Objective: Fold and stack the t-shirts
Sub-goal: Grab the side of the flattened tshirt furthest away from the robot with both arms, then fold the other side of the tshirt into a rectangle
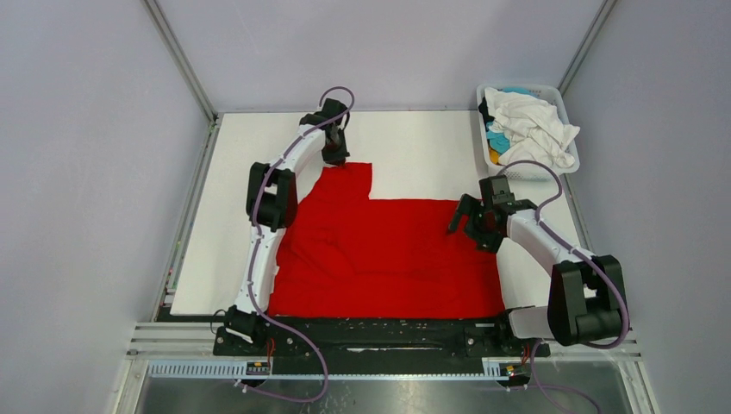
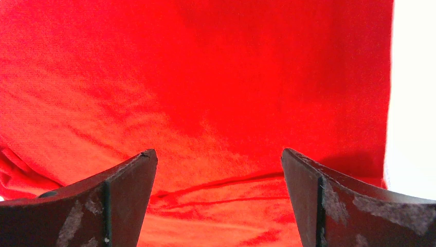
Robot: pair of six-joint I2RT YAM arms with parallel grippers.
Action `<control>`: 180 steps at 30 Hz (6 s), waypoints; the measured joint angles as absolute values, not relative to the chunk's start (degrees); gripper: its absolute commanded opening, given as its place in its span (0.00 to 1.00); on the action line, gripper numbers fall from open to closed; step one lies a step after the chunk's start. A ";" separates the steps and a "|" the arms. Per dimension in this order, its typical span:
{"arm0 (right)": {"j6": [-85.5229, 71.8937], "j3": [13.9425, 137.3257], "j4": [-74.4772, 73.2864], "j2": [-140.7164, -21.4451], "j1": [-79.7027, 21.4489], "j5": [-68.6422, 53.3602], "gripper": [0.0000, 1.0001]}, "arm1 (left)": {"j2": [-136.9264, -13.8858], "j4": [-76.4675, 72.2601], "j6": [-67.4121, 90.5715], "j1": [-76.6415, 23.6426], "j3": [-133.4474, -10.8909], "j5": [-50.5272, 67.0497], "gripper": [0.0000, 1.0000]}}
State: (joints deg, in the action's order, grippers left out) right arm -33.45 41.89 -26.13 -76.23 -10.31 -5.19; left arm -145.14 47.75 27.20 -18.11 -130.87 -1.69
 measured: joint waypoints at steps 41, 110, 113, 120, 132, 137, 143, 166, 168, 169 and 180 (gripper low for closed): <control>69.84 96.66 -57.25 -116.95 -1.54 -18.06 0.95 | -123.28 36.34 16.93 -21.26 -105.16 7.09 0.00; 89.45 68.62 -57.47 -95.18 -19.64 8.32 0.00 | -84.64 30.94 17.80 -30.79 -64.55 1.43 0.00; 91.42 64.69 -58.22 -92.01 -21.26 9.15 0.00 | -80.68 32.08 19.18 -32.47 -62.26 -0.32 0.00; 95.26 58.06 -59.05 -84.05 -22.31 9.52 0.00 | -73.21 36.80 24.49 -33.71 -56.77 -2.20 0.00; 99.96 52.25 -58.02 -77.52 -23.49 8.80 0.01 | -54.41 43.18 32.25 -35.46 -46.85 -0.14 0.00; 101.14 50.70 -58.00 -76.09 -23.66 8.36 0.01 | -49.01 47.42 35.75 -35.73 -45.65 -0.05 0.00; 101.86 50.39 -58.00 -76.09 -23.68 8.43 0.06 | -46.44 50.59 40.73 -36.67 -42.63 2.22 0.00; 101.71 58.94 -61.67 -73.38 -24.36 1.85 1.00 | -50.61 48.82 47.03 -40.77 -39.48 4.95 0.99; 97.06 64.34 -58.35 -73.23 -24.38 -0.05 0.99 | -54.52 45.19 46.22 -40.77 -40.29 4.12 0.99; 93.30 67.09 -55.33 -73.25 -24.38 -0.40 1.00 | -57.04 43.03 45.87 -40.77 -40.34 3.84 0.99; 20.43 72.73 -17.04 -71.46 -21.71 18.41 1.00 | -71.46 27.62 41.54 -40.93 -38.54 6.87 0.99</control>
State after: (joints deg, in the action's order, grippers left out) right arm 20.43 72.73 -17.04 -71.46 -21.71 18.41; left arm -71.46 27.62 41.54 -40.93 -38.54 6.87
